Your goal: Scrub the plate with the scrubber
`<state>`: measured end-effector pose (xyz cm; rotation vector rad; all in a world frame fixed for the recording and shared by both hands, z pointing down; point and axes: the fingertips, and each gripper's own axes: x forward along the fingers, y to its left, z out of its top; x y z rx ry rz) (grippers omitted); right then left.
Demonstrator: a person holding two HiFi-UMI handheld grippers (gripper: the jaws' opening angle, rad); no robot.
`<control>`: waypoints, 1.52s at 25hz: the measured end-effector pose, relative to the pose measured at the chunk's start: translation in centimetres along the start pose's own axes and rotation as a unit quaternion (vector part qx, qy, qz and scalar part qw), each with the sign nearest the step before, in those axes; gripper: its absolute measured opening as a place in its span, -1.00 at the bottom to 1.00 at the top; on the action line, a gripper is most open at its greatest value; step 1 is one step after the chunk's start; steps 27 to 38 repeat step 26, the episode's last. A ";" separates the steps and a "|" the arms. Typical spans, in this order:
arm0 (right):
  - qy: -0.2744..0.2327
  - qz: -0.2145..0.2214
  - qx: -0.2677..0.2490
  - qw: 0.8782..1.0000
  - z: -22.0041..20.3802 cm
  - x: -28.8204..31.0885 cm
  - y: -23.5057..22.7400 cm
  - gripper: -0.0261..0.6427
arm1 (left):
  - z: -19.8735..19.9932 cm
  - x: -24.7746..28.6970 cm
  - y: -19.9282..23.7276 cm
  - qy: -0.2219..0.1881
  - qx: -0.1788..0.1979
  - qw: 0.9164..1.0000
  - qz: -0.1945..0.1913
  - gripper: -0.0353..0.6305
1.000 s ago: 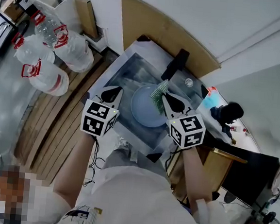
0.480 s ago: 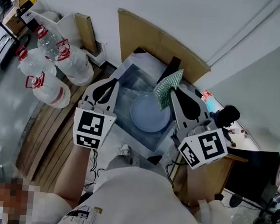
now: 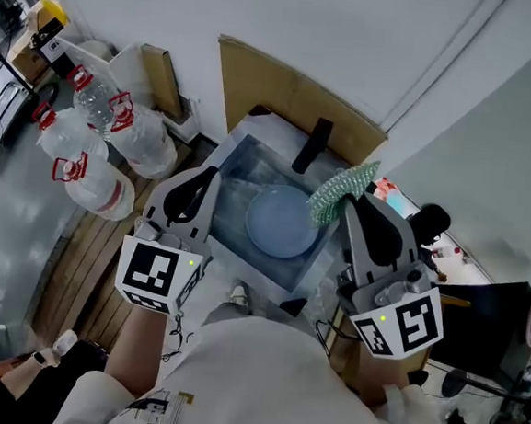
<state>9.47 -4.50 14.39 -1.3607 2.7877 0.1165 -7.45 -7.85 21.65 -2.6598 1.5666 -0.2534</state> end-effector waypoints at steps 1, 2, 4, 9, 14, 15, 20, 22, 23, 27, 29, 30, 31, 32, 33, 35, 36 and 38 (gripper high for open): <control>-0.001 -0.001 -0.001 1.000 0.1 -0.4 0.1 -0.77 | 0.1 -0.4 -0.1 -0.004 -0.004 1.000 0.000 -0.84; -0.001 -0.001 -0.002 1.000 0.2 -0.7 0.2 -0.78 | 0.3 -0.8 -0.2 -0.008 -0.006 1.000 0.001 -0.84; 0.004 0.000 -0.002 1.000 -0.1 -1.2 0.4 -0.78 | 0.4 -1.7 -0.3 -0.015 -0.006 1.000 0.004 -0.84; 0.026 0.003 0.008 1.000 -1.6 -1.8 1.1 -0.77 | 0.4 -3.2 -0.3 -0.022 -0.008 1.000 0.011 -0.84; 0.042 0.005 0.016 0.999 -2.6 -2.0 1.4 -0.77 | -0.3 -3.8 -0.3 -0.010 -0.010 1.000 0.011 -0.84; 0.042 0.005 0.017 0.999 -2.7 -2.0 1.5 -0.77 | -0.6 -3.9 -0.3 -0.005 -0.011 1.000 0.011 -0.84; 0.042 0.005 0.019 0.999 -3.0 -1.6 2.0 -0.77 | -1.4 -4.8 -0.1 0.005 -0.017 1.000 0.014 -0.84; 0.043 0.005 0.018 0.999 -3.0 -1.5 2.3 -0.77 | -1.5 -5.1 0.1 0.006 -0.016 1.000 0.016 -0.84; 0.044 0.005 0.018 0.999 -3.1 -1.5 2.4 -0.77 | -1.6 -5.2 0.2 0.007 -0.015 1.000 0.016 -0.84; 0.049 0.006 0.019 0.999 -3.5 -1.3 2.7 -0.77 | -1.9 -5.6 0.6 0.010 -0.015 1.000 0.019 -0.84; 0.049 0.006 0.019 0.999 -3.5 -1.3 2.7 -0.77 | -1.9 -5.6 0.6 0.010 -0.015 1.000 0.019 -0.84; 0.049 0.006 0.019 0.999 -3.5 -1.3 2.7 -0.77 | -1.9 -5.6 0.6 0.010 -0.015 1.000 0.019 -0.84; 0.049 0.006 0.019 0.999 -3.5 -1.3 2.7 -0.77 | -1.9 -5.6 0.6 0.010 -0.015 1.000 0.019 -0.84; 0.049 0.006 0.019 0.999 -3.5 -1.3 2.7 -0.77 | -1.9 -5.6 0.6 0.010 -0.015 1.000 0.019 -0.84; 0.049 0.006 0.019 0.999 -3.5 -1.3 2.7 -0.77 | -1.9 -5.6 0.6 0.010 -0.015 1.000 0.019 -0.84; 0.049 0.006 0.019 0.999 -3.5 -1.3 2.7 -0.77 | -1.9 -5.6 0.6 0.010 -0.015 1.000 0.019 -0.84; 0.049 0.006 0.019 0.999 -3.5 -1.3 2.7 -0.77 | -1.9 -5.6 0.6 0.010 -0.015 1.000 0.019 -0.84; 0.049 0.006 0.019 0.999 -3.5 -1.3 2.7 -0.77 | -1.9 -5.6 0.6 0.010 -0.015 1.000 0.019 -0.84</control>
